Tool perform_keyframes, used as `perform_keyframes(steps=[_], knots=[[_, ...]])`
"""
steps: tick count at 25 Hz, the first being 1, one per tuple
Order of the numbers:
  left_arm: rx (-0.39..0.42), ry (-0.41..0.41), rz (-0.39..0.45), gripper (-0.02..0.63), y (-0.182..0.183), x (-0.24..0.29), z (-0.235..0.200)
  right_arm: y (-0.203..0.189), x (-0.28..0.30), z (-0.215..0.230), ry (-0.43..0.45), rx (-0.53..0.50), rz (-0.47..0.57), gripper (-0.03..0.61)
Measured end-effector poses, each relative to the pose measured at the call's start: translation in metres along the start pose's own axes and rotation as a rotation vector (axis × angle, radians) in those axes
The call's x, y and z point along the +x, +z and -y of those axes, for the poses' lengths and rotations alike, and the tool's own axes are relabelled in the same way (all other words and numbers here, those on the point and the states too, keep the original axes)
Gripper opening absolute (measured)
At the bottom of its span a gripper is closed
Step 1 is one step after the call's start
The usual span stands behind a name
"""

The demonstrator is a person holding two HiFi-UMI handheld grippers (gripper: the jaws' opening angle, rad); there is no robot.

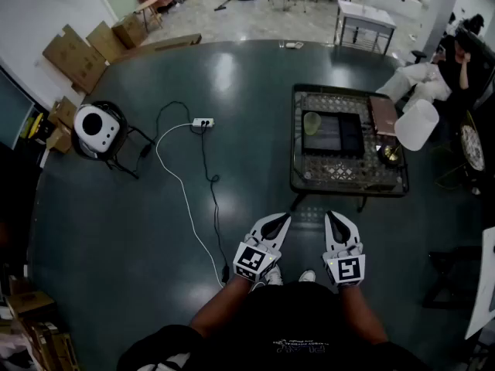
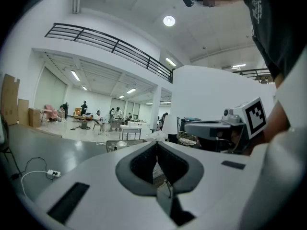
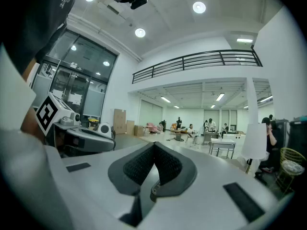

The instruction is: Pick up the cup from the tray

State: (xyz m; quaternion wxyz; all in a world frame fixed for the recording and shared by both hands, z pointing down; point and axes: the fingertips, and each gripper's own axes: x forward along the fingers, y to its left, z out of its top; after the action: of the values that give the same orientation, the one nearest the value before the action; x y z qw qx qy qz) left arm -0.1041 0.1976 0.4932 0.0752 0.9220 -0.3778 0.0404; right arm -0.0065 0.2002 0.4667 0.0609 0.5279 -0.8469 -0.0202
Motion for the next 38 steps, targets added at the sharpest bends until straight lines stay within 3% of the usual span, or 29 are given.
perform_keyframes(steps=[13,22,27,31,38], knots=[[0.010,-0.017,-0.002,0.011,0.004,-0.006,0.019,0.006,-0.014,-0.007,0.014,-0.023,-0.004,0.011],[0.005,-0.037,0.017,0.011,0.007,-0.012,0.006,0.017,-0.002,-0.019,0.017,-0.018,0.029,0.011],[0.011,-0.046,0.017,0.011,0.007,-0.015,-0.003,0.015,0.000,-0.017,-0.043,0.010,0.014,0.011],[0.014,-0.048,0.015,0.011,0.007,-0.020,-0.007,0.014,0.003,-0.027,-0.010,-0.003,0.056,0.011],[0.010,-0.049,0.006,0.011,0.005,-0.022,-0.009,0.014,0.009,-0.030,-0.004,-0.002,0.038,0.011]])
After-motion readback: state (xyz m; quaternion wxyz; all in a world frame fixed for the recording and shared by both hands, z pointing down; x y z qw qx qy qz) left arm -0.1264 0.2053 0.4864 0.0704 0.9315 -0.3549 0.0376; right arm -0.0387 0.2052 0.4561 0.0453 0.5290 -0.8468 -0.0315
